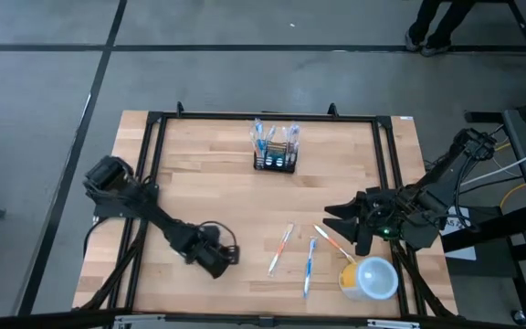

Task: Pick & Place toothbrushing station
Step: Put the left orange toothbrush into the left section of the mesh organizer

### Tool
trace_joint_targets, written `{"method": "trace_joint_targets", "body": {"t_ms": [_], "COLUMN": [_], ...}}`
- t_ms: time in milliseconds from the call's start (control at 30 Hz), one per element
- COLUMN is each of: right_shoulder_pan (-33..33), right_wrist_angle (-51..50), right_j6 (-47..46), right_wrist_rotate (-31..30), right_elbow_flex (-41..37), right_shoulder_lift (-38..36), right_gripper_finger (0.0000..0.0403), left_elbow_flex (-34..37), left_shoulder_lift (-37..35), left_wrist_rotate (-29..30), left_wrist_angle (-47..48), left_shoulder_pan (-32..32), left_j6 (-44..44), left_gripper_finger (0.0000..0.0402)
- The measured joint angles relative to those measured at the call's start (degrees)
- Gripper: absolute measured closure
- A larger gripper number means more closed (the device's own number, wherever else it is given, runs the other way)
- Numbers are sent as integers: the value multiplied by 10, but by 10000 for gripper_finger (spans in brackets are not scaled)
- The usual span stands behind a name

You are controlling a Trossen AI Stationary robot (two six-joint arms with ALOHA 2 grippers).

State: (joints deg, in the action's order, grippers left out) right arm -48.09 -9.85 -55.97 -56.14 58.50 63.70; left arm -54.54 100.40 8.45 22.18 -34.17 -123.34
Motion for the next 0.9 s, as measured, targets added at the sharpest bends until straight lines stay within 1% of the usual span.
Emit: {"method": "trace_joint_targets", "body": {"t_ms": [67, 133, 267, 333, 400, 467, 567, 633, 700, 733, 800, 900], "right_shoulder_pan": [-3, -6, -6, -6, -6, -6, -5, 3, 19, 29, 49, 79], "right_wrist_angle": [0, 3, 18, 23, 26, 26, 26, 31, 32, 32, 32, 25], "right_j6": [-6, -6, -5, -2, -2, 2, 29, 57, 82, 94, 114, 130], "right_wrist_rotate": [-1, -6, -15, -15, -15, -15, -10, 26, 89, 122, 175, 236], "right_elbow_flex": [0, 0, 0, 0, 0, 0, 0, 0, 0, 0, 0, 0], "right_shoulder_lift": [0, 0, 0, 0, 0, 0, 0, 0, -1, -1, 3, 12], "right_gripper_finger": [152, 152, 152, 152, 152, 152, 152, 152, 152, 152, 152, 152], "left_elbow_flex": [2, 3, 3, 2, 1, -11, -45, -62, -74, -76, -77, -77], "left_shoulder_lift": [5, 9, 10, 5, -6, -16, -26, -34, -52, -67, -106, -183], "left_wrist_rotate": [28, 37, 14, 10, 15, 20, 12, 10, 18, 33, 88, 186], "left_wrist_angle": [-48, -113, -282, -351, -383, -361, -248, -203, -201, -201, -181, -88], "left_shoulder_pan": [18, 42, 90, 105, 112, 110, 97, 84, 74, 70, 63, 47], "left_j6": [49, 126, 311, 357, 365, 380, 441, 512, 575, 601, 642, 689], "left_gripper_finger": [233, 233, 233, 233, 233, 233, 233, 233, 233, 233, 233, 233]}}
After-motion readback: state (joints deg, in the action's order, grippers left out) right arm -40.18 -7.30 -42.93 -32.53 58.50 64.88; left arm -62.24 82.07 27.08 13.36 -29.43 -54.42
